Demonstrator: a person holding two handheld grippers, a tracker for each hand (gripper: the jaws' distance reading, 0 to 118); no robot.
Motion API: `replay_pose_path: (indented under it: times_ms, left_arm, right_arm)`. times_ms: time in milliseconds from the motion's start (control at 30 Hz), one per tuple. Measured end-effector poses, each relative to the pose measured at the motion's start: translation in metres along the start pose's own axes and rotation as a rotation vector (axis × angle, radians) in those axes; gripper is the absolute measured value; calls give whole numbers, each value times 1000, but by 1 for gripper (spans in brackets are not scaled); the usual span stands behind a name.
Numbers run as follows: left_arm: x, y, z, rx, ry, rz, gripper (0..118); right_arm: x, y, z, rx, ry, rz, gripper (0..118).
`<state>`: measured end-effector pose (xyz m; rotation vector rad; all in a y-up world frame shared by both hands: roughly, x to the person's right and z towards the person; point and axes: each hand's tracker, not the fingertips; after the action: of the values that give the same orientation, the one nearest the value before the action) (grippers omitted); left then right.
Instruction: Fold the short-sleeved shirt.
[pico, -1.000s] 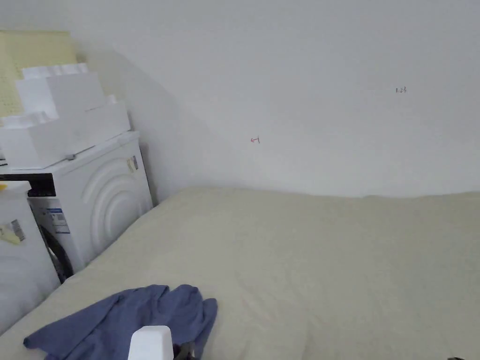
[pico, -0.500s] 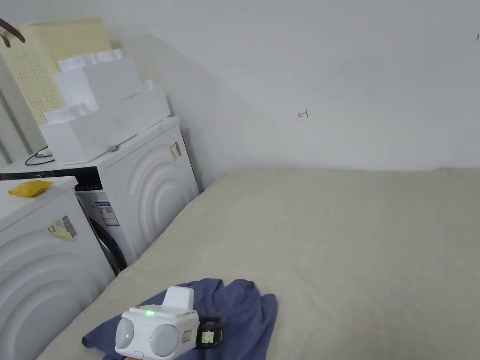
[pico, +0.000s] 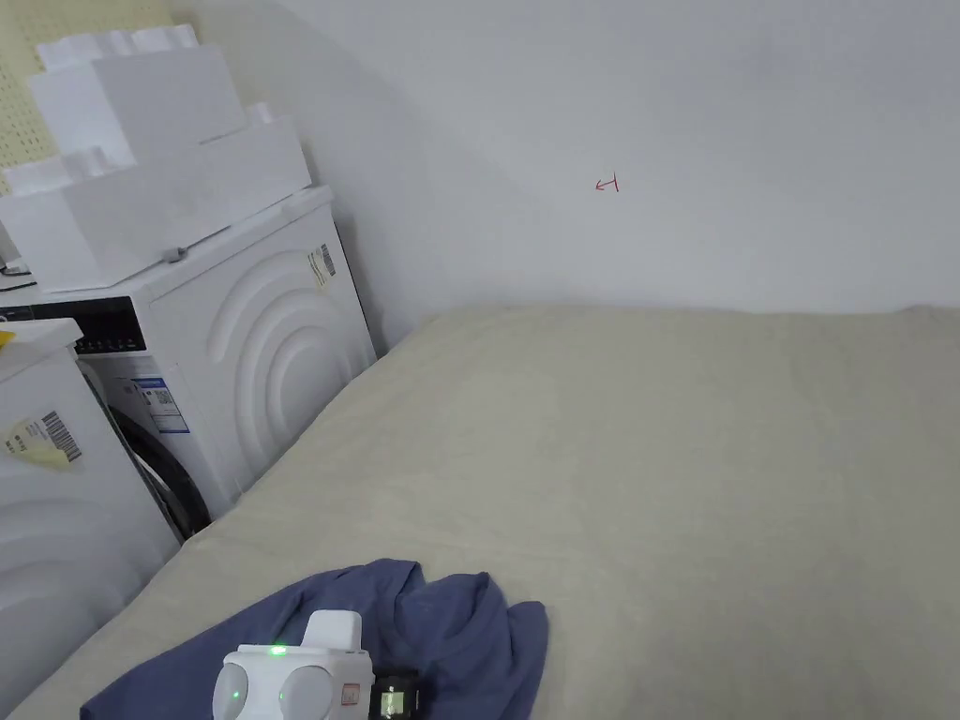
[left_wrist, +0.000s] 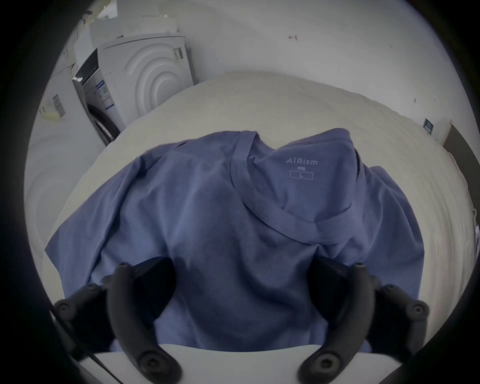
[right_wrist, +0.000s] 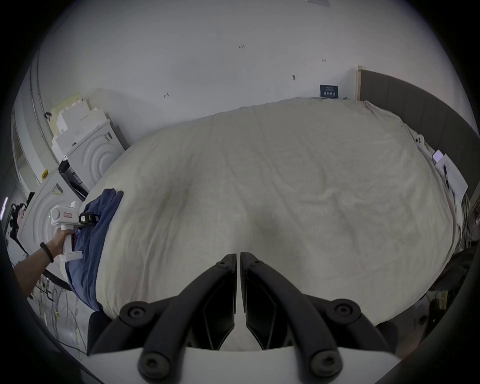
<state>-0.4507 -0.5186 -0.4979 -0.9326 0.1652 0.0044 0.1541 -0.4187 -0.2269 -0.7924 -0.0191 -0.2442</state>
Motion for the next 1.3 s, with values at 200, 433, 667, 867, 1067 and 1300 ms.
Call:
replay_pose_path:
  times_ms: [200,433,667,867,1067,1300]
  left_arm:
    - [30,-6,13,45,69,-157,12]
    - [0,24,69,189,66,51,5]
    - [-13,97,208,400,112,-16,4]
    - [37,148,268,521,48,-143,4]
    - [188,131,249,534,-245,-212,4]
    - [436,24,228,391,-682,-441,4]
  right_arm:
    - [-1,-9,-3,-25,15,-6,3]
    - [8,-9,11,8,32,-5,3]
    - [24,-12,31,68,76,-84,3]
    - [33,-23,53,109,86,-117,3]
    - [61,-29,62,122,46,-182,3]
    - [96,-34,77,163,-18,-257,3]
